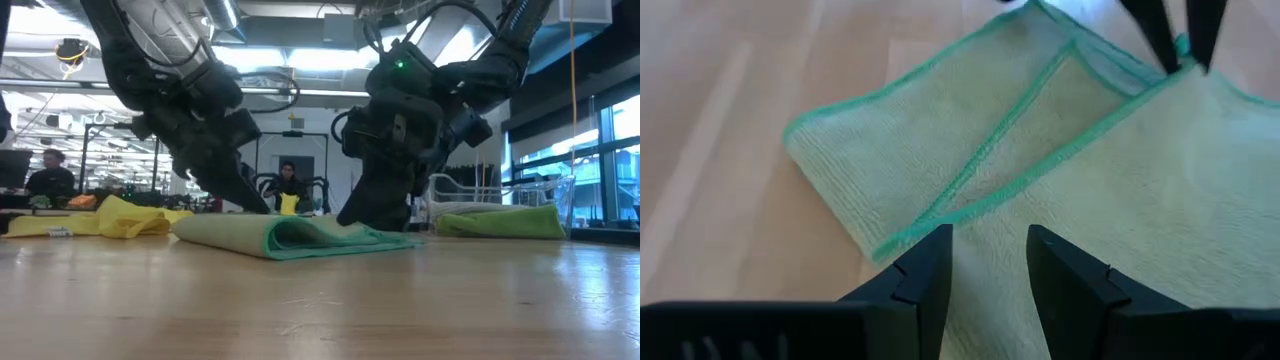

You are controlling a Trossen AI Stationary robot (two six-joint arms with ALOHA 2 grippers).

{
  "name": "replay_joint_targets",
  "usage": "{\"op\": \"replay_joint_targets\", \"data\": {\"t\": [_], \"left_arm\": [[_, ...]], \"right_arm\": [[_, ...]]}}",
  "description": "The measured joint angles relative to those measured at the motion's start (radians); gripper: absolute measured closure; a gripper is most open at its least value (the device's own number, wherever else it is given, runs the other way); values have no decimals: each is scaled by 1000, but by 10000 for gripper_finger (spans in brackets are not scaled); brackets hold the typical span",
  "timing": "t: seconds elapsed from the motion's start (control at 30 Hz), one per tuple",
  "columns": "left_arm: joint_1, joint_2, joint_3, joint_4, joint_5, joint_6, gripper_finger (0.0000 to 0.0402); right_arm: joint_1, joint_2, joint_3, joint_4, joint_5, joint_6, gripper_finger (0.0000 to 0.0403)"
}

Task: Fold microfiber towels
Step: Fold the light green cloth

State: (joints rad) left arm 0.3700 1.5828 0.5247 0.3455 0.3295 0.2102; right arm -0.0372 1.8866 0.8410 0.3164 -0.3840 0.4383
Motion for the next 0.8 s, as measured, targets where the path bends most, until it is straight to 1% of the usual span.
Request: {"op": "replay_joint_targets", "data": {"t": [0.1,0.23,0.43,0.57,0.8], "left_arm": [[-5,51,0,50,0,-5,277],[-5,63,0,65,-16,2,277],[-1,52,0,73,-43,9,277],[-1,52,0,72,-80,38,277],[16,52,0,79,-84,56,277]], "right_arm": [[0,-1,1,17,-1,-5,370],[0,-1,1,19,-2,-29,395],[0,-1,1,16,-2,-31,388],[1,-1,1,14,-22,-60,397],[2,-1,1,17,-18,-110,393]]}}
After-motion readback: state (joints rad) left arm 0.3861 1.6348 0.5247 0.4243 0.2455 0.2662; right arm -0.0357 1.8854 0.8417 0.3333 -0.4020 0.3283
